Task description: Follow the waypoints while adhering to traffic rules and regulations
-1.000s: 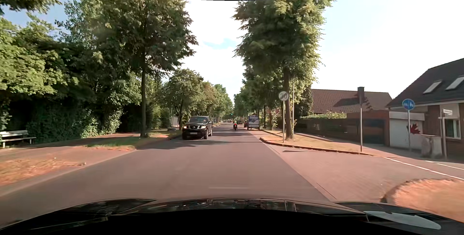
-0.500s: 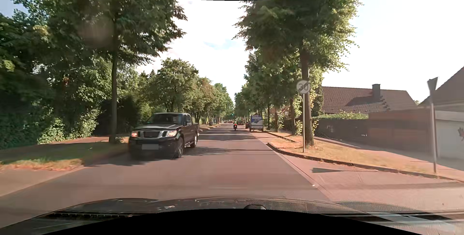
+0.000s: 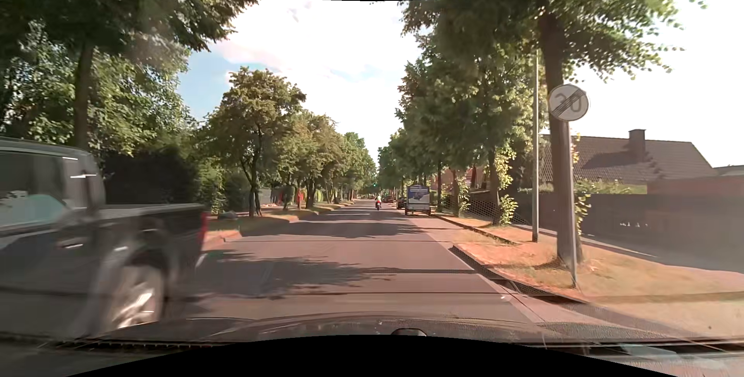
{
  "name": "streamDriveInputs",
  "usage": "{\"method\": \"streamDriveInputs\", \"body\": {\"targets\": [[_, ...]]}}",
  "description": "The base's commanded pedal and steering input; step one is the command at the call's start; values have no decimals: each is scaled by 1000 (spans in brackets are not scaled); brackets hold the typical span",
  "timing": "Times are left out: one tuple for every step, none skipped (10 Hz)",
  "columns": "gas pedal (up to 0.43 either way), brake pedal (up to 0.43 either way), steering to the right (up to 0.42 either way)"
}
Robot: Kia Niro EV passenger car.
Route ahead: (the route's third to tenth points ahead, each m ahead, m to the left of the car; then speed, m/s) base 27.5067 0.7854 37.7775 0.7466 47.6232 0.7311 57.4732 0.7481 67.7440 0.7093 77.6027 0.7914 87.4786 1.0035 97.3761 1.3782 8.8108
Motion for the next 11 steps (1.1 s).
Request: {"method": "streamDriveInputs", "body": {"targets": [[339,0,-7],[339,0,-6],[339,0,-7],[339,0,-7],[339,0,-7],[331,0,-6],[331,0,-6],[331,0,-7],[331,0,-6],[331,0,-7],[331,0,-7]]}}
